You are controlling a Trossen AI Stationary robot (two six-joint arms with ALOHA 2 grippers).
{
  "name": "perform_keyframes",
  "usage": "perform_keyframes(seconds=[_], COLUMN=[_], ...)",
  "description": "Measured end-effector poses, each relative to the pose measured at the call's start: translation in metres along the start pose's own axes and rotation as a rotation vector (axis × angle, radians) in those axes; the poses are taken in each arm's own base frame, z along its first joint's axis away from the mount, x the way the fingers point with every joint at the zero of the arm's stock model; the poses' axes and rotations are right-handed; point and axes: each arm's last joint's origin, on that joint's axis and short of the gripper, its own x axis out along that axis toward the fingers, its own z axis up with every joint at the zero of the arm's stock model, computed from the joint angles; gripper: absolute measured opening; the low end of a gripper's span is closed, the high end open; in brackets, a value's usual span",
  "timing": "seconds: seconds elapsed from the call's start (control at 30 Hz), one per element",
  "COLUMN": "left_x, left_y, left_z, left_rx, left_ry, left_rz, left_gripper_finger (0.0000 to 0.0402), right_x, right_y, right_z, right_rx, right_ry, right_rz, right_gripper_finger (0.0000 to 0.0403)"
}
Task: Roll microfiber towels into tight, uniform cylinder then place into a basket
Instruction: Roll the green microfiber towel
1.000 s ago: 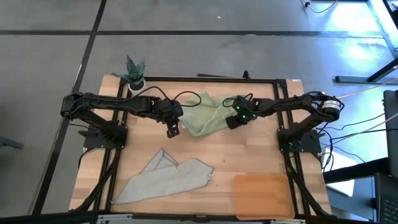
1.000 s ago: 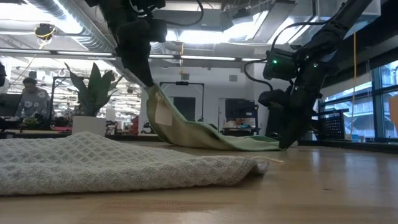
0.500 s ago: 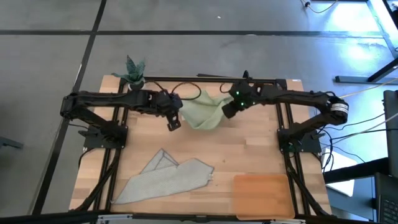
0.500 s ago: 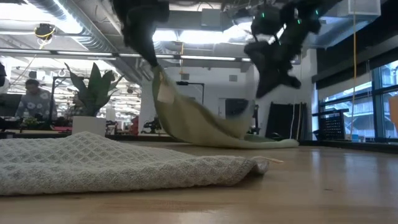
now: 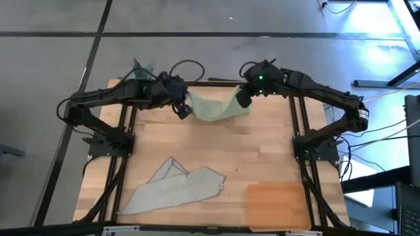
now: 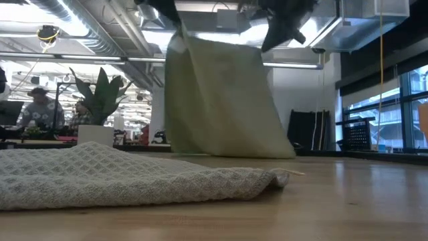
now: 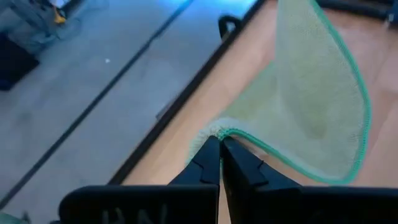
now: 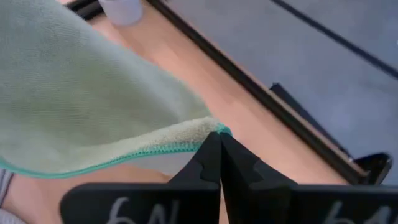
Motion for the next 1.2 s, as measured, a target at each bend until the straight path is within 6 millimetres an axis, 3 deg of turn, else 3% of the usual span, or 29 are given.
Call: perform_keyframes(seconds=[0.23, 0.5, 0.63, 0.8, 1.0, 1.2], left_x=[-0.02, -0.028, -0.022, -0.006, 0.019, 0.05], left_y=[0.011, 0.036, 0.05, 0.064, 0.071, 0.08], left_z=[0.017, 0.032, 0.03, 0.026, 0.024, 0.023], left_rx=[0.029, -0.001, 0.003, -0.009, -0.036, 0.031], left_ry=[-0.083, -0.13, -0.081, 0.028, 0.134, 0.22], left_rz=[0.063, 0.146, 0.177, 0.136, 0.062, 0.103], left_gripper_finger=[0.0, 0.0, 0.0, 0.0, 0.0, 0.0], right_x=[-0.017, -0.048, -0.06, -0.061, -0.049, -0.034], right_y=[0.0, -0.006, -0.009, -0.014, -0.019, -0.03], right_z=[0.015, 0.035, 0.04, 0.038, 0.033, 0.026], right_rx=[-0.078, -0.101, -0.102, -0.1, -0.077, -0.06], right_ry=[-0.058, -0.146, -0.163, -0.125, -0.057, -0.013], right_rz=[0.001, -0.177, -0.21, -0.228, -0.232, -0.265], right_gripper_finger=[0.0, 0.0, 0.0, 0.0, 0.0, 0.0])
